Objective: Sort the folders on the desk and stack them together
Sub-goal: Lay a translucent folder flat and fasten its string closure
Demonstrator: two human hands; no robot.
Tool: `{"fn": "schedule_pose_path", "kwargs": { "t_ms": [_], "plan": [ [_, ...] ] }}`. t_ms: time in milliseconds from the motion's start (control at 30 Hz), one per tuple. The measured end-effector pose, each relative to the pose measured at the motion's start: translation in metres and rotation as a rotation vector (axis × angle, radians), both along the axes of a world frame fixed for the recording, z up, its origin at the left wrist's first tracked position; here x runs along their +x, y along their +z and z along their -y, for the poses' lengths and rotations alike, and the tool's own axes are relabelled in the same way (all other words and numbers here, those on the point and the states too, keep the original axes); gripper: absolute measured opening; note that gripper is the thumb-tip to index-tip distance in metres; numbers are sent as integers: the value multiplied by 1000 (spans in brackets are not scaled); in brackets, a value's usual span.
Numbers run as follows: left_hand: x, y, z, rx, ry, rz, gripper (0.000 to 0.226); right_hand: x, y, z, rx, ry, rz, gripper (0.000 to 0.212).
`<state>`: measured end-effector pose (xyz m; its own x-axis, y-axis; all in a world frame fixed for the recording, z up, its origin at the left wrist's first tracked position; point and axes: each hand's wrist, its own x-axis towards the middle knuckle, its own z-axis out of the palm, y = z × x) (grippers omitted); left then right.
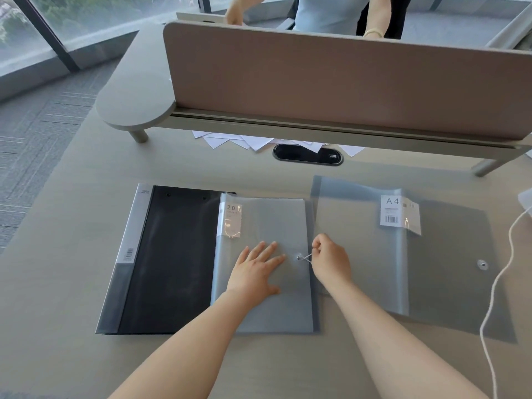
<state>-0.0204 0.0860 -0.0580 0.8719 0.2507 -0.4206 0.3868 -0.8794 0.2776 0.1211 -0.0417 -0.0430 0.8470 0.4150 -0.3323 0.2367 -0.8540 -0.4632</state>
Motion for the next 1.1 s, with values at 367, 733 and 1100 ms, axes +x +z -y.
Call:
{"fn": "schedule_pose_path", "kwargs": {
  "t_ms": [367,733,1100],
  "plan": [
    [0,-1,1,1,-9,-2,78,8,-8,-44,16,136,-70,12],
    [-7,0,-4,37,-36,-18,78,15,8,-13,56,-59,-104,21],
    [3,15,7,-18,-23,42,71,10,17,40,74,-199,-123,15]
  ]
}}
